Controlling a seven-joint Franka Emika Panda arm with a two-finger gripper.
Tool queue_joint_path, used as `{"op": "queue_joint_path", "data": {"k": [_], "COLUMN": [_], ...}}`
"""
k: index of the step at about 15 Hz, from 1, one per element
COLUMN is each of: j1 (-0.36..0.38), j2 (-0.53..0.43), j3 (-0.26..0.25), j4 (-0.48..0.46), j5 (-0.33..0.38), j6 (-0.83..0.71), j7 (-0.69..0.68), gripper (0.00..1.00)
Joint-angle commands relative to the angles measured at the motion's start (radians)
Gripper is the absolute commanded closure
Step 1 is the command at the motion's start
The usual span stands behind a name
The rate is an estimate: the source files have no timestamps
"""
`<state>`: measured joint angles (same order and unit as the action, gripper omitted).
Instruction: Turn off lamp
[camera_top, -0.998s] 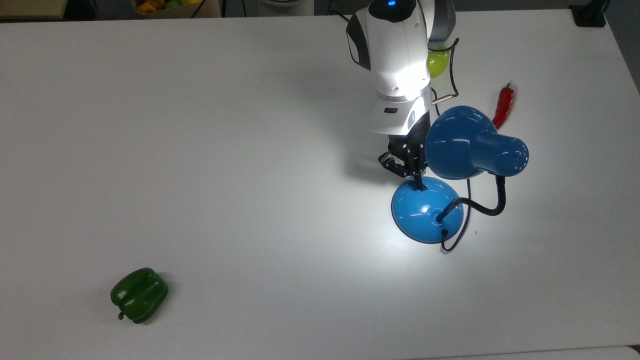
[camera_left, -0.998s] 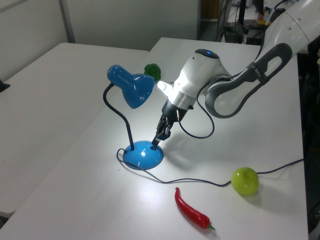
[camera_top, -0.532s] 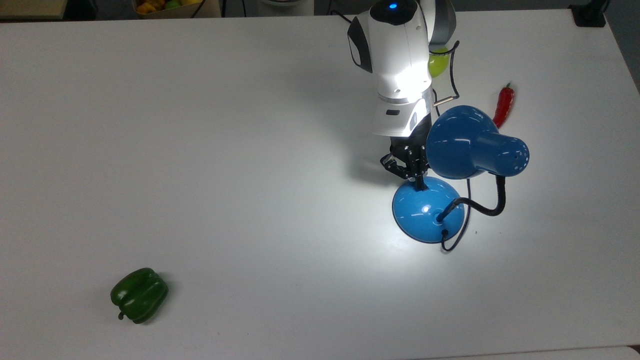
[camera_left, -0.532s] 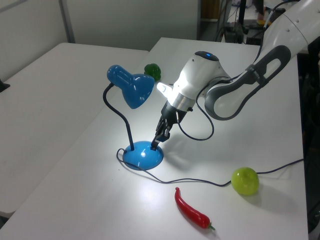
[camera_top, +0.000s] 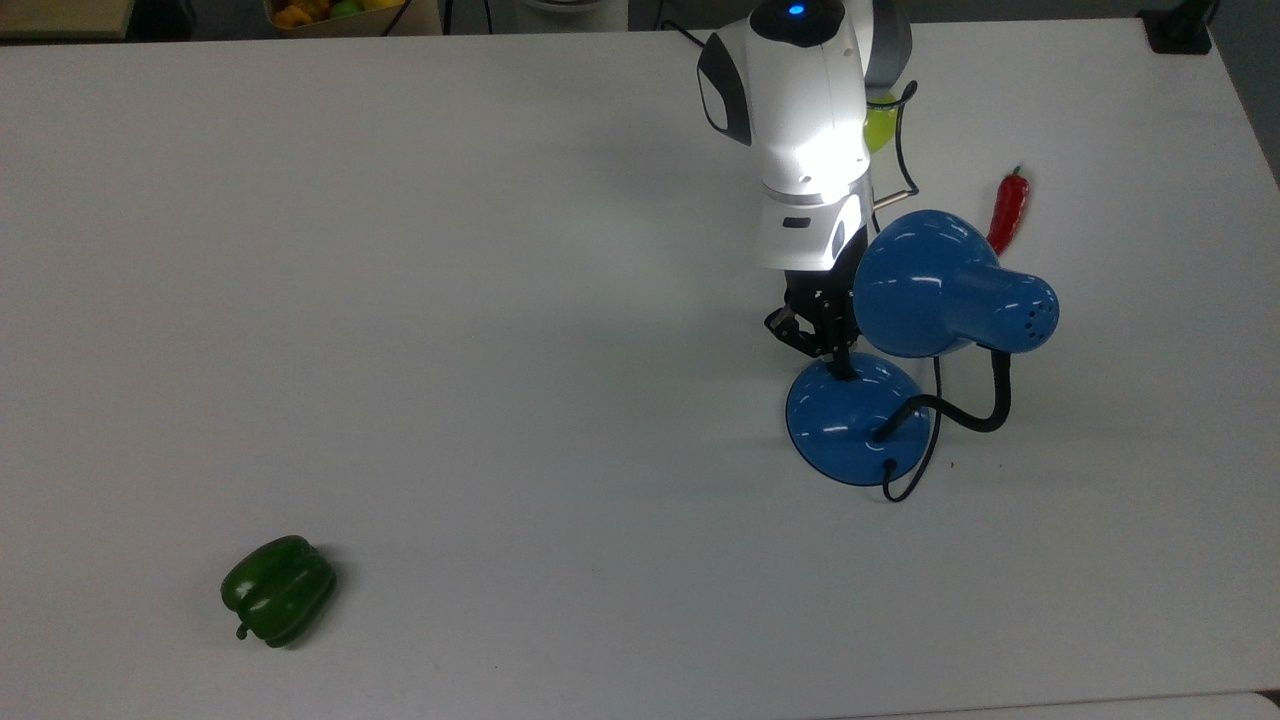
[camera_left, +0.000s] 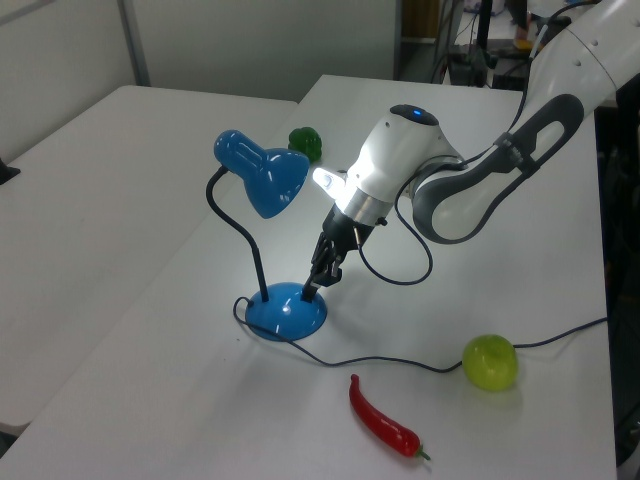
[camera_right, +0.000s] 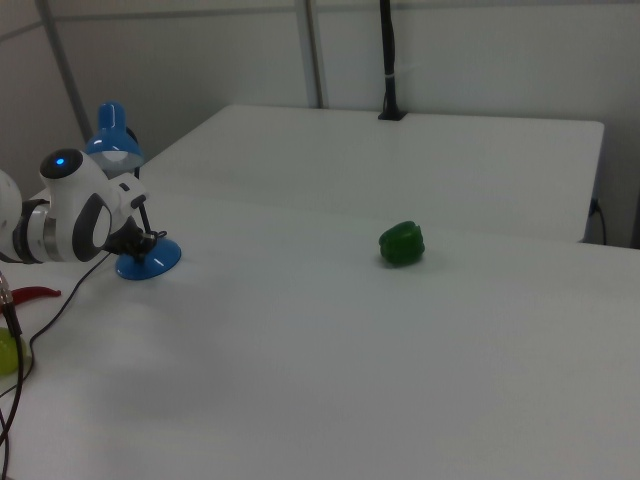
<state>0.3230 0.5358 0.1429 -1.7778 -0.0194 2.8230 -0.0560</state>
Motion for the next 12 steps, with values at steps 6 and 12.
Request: {"op": "queue_joint_path", "data": {"k": [6, 12], "j1": [0.016, 0.005], "j2": [0.000, -0.131], "j3": [0.000, 0.000], "j4": [-0.054, -0.163], "j5": [-0.083, -0.076], "j6": [0.012, -0.099], "j7": [-0.004, 0.016], "gripper": [1.00, 0.93]}}
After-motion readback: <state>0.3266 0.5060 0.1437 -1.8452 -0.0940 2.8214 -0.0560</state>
